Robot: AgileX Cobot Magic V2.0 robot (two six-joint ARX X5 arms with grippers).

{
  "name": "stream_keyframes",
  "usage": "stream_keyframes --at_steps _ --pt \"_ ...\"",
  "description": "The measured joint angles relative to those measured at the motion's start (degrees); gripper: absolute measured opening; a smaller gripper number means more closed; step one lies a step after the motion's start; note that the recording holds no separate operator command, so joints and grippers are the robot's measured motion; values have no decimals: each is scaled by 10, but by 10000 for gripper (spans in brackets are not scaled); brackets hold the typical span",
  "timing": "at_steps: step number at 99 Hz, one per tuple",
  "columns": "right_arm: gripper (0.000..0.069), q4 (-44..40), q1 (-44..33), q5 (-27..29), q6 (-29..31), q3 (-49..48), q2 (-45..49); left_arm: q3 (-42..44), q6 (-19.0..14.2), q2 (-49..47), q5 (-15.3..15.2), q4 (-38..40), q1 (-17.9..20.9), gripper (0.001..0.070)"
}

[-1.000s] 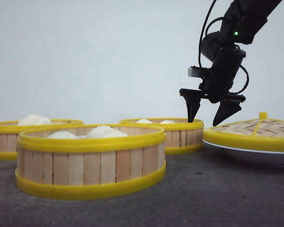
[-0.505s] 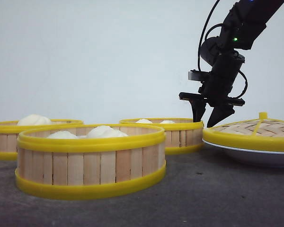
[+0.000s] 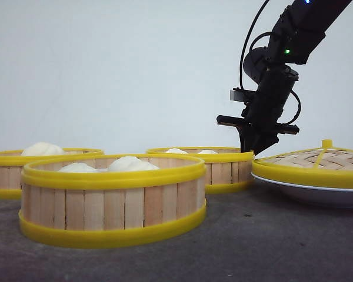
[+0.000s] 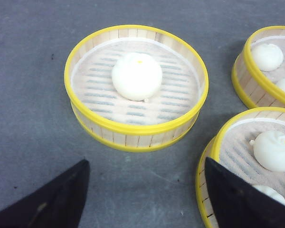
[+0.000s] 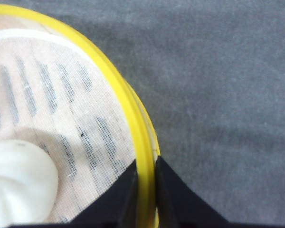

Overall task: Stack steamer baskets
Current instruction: 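Close the right gripper on the rim and lift the basket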

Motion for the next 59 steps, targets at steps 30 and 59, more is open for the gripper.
stream_keyframes --at_steps 30,59 --pt "33 -67 1 -1 8 85 7 0 0 0 0 0 0 468" --pt "33 -233 12 -16 12 233 3 0 0 0 -2 0 0 468"
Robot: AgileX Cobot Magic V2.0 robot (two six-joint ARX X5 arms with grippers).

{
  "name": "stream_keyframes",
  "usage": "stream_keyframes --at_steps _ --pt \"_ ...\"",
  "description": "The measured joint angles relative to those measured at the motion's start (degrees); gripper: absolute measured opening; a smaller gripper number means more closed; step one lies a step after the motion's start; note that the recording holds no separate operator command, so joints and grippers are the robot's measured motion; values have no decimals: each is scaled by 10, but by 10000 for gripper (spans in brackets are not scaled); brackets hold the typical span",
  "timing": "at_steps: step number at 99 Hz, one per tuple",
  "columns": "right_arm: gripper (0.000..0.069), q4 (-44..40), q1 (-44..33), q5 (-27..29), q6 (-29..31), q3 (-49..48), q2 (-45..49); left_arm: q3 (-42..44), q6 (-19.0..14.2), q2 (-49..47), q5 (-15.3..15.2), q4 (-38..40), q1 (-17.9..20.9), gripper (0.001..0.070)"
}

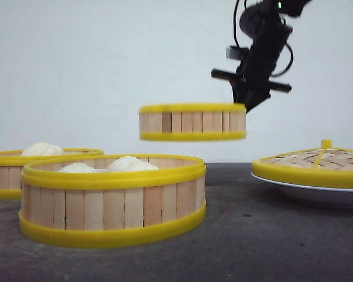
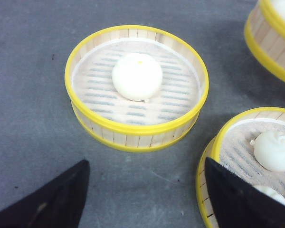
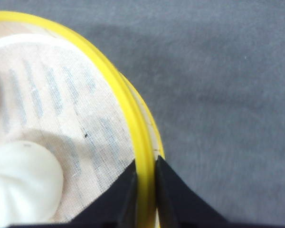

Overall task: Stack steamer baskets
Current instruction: 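Close the right gripper on the rim and lift the basket, then carry the basket over the nearest basket and lower it on top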

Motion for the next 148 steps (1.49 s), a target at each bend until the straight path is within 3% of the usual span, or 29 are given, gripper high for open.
stream_keyframes --at_steps 35,62,101,148 --pt "33 -151 40 0 0 8 -69 0 0 0 0 0 0 468" --pt "33 -160 100 10 0 -29 -140 0 0 0 0 0 0 468" --pt "33 7 162 1 -1 -320 -301 0 0 0 0 0 0 468" --pt "33 152 207 3 -2 -431 -304 0 0 0 0 0 0 468"
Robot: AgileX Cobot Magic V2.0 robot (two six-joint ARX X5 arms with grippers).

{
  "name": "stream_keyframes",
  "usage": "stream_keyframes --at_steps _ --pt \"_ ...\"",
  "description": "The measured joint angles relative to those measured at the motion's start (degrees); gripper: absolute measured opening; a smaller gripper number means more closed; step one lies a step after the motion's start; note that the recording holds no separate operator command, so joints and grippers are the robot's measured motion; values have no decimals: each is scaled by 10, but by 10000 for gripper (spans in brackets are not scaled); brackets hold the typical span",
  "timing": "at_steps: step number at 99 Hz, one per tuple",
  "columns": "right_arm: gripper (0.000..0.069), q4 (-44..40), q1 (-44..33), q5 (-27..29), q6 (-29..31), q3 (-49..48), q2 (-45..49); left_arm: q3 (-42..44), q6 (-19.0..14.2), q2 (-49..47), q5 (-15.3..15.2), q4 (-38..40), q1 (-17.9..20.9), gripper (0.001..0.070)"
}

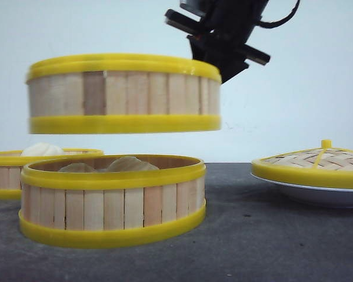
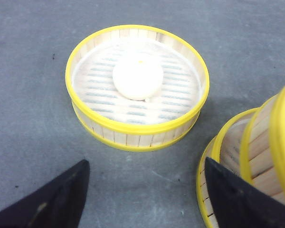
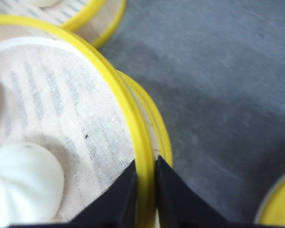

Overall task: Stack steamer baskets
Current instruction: 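Carry the basket over the nearest basket and lower it on top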

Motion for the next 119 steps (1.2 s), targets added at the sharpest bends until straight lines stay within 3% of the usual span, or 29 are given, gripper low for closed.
stream_keyframes --at_steps 119 --pt "32 29 6 41 6 0 58 0 0 0 0 -3 0 468"
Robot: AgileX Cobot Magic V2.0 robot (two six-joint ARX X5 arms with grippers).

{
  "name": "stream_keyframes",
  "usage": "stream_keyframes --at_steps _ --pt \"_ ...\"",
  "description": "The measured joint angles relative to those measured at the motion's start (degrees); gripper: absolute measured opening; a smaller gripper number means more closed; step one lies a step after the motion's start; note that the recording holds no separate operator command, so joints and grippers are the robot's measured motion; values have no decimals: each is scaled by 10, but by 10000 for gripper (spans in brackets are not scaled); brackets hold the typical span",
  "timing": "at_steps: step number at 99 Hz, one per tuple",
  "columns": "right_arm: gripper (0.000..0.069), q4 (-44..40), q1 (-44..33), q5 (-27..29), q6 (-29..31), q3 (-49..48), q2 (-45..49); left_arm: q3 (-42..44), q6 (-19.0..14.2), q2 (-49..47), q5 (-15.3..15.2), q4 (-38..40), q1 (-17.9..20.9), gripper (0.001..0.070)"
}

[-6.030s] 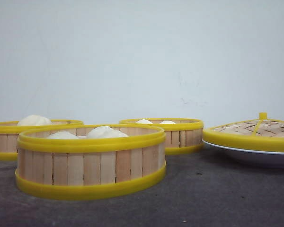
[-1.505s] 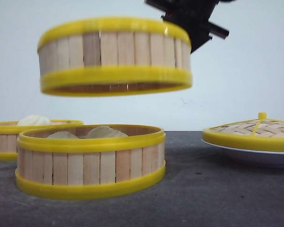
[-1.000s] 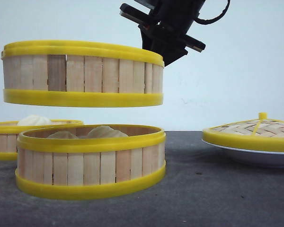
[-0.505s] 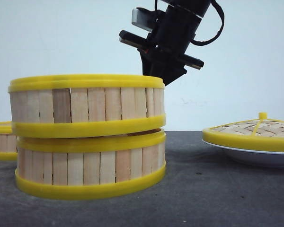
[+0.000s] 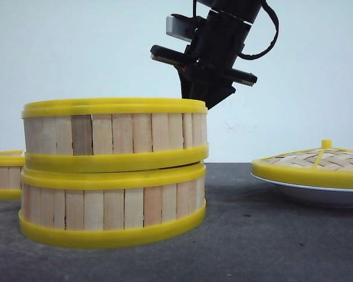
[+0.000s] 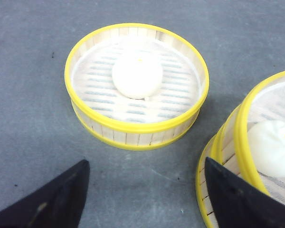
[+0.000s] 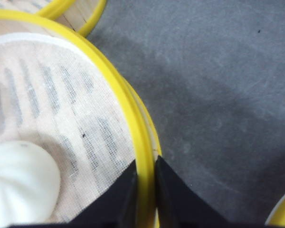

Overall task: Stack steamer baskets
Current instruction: 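Carry the basket over the nearest basket and lower it on top, then open the right gripper and raise it away from the stack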

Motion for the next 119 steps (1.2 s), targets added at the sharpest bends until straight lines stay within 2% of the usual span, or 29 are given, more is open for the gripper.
stream_keyframes --at_steps 78,84,95,99,107,119 --pt "33 -1 3 3 1 1 18 0 0 0 0 -1 0 468" --pt "84 -3 3 0 2 1 18 0 0 0 0 -1 0 468" --pt "307 -8 4 -5 4 1 18 0 -2 5 0 1 0 468" --pt "361 -8 4 -5 4 1 17 0 -3 12 0 5 1 468" --pt "408 -11 4 -5 4 1 10 2 -3 35 0 15 9 468" --pt "424 -21 4 -12 -5 1 -33 30 -4 93 0 30 29 468"
